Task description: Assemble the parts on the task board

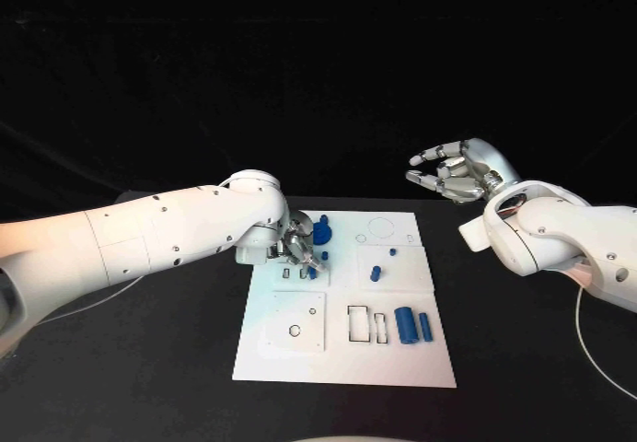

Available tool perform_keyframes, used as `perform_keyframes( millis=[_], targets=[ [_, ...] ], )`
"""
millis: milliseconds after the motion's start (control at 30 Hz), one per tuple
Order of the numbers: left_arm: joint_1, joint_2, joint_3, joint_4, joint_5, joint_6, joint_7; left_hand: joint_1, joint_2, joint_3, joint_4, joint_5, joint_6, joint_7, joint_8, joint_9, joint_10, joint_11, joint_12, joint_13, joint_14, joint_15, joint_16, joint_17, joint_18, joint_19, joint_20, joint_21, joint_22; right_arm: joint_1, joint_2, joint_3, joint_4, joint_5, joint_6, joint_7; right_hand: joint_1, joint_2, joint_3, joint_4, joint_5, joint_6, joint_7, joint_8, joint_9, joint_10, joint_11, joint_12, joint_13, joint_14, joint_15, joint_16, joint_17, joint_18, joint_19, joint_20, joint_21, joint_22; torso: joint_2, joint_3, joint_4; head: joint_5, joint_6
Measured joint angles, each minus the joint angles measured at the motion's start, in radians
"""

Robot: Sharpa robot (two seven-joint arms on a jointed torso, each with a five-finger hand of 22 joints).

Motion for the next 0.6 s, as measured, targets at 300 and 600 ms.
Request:
perform_keyframes(
  millis=[300,600],
  targets=[
    [0.000,0.001,0.000,-0.001,0.006,0.008,-0.001,0.020,-0.020,0.117,-0.004,0.000,0.000,0.000,0.000,0.013,0.000,0.000,0.000,0.002,0.000,0.000,0.000,0.000,0.000,0.000,0.000,0.000,0.003,-0.001,0.002,0.000,-0.003,0.000,0.002,-0.003,0.000,0.000,0.000,0.000,0.004,0.000,0.000,0.000,0.000,0.000,0.000,0.000,0.000,0.000,0.000,0.000,0.000,0.000,0.000,0.000,0.000,0.000,0.000,0.0001,0.0006,0.000,-0.001],
    [0.000,0.002,0.000,-0.003,0.018,0.009,-0.001,0.051,-0.040,0.354,-0.073,-0.004,-0.011,-0.003,-0.003,0.035,-0.003,-0.003,0.000,0.003,-0.004,-0.004,0.000,0.000,0.000,0.000,0.000,0.004,0.009,-0.001,0.002,0.000,-0.003,-0.001,0.003,-0.004,0.000,0.000,0.000,0.000,0.004,0.000,0.000,0.000,0.000,0.000,0.000,0.000,0.000,0.000,0.000,0.000,0.000,0.000,0.000,0.000,0.000,0.000,0.001,0.0001,-0.0001,0.000,-0.004]
  ],
)
